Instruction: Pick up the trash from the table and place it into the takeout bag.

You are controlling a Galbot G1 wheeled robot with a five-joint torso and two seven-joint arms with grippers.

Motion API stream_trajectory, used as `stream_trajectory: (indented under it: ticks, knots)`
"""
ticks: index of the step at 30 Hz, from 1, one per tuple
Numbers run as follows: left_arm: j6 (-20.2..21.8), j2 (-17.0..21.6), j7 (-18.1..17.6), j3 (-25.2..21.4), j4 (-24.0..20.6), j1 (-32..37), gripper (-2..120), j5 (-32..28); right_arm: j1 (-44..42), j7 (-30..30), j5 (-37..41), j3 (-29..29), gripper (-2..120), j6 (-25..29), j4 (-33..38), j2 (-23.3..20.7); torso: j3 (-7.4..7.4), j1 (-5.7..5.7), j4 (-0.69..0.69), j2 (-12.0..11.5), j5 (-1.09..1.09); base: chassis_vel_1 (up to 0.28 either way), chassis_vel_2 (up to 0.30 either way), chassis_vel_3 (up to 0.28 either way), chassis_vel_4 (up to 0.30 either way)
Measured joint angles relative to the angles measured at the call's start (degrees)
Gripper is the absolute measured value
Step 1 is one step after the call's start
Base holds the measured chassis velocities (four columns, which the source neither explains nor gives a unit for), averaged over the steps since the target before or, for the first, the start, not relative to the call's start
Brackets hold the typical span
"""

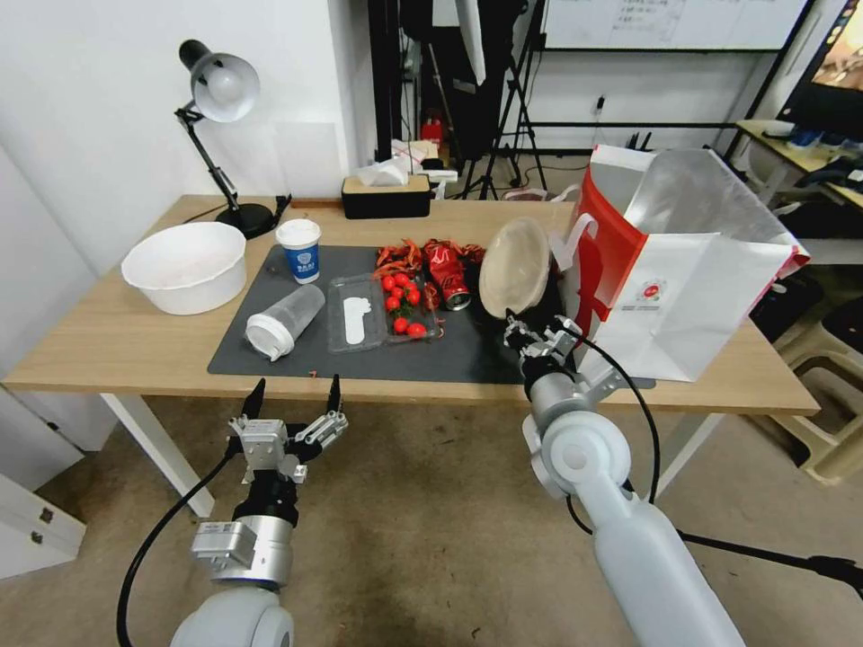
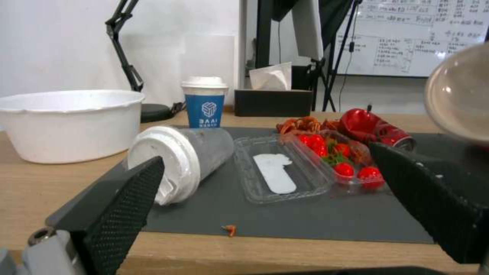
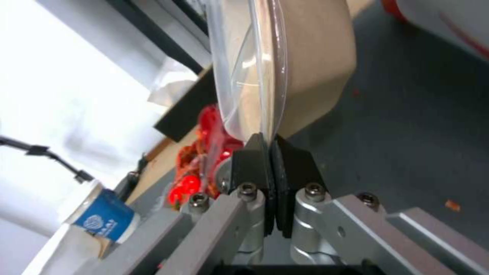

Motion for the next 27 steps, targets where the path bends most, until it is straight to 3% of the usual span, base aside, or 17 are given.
stream_trajectory:
  ticks: [5,9,16,23,27]
  knots:
    - [-0.16,-0.03,0.02,0.17,0.01,0.06,100,0.05,-2.43,-4.65,-1.44,0.76,0,-0.18,3.06,-1.62,0.00,0.00,-0.01,0.00,0.00,0.000,0.000,0.000,0.000]
    - [-0.24,-0.03,0.05,0.32,-0.02,0.12,100,0.11,-4.36,-14.60,-4.66,2.63,0,0.27,6.46,-3.74,0.00,0.00,0.00,0.00,0.00,0.000,0.000,0.000,0.000]
    - [-0.50,-0.16,0.07,0.42,-0.12,0.25,100,0.60,-3.31,-22.55,-9.85,6.98,0,3.23,10.18,-5.70,0.00,0.00,0.00,0.00,0.00,0.000,0.000,0.000,0.000]
    - [-0.75,-0.45,0.10,0.63,-0.17,0.41,100,1.10,0.76,-21.54,-11.59,13.21,0,4.45,13.12,-6.76,0.00,0.00,0.01,0.00,0.00,0.000,0.000,0.000,0.000]
    - [-0.92,-0.53,0.12,0.65,-0.17,0.52,100,1.25,1.63,-15.88,-18.41,17.71,0,-0.93,13.66,-8.04,0.00,0.00,0.00,0.00,0.02,0.000,0.000,0.000,0.000]
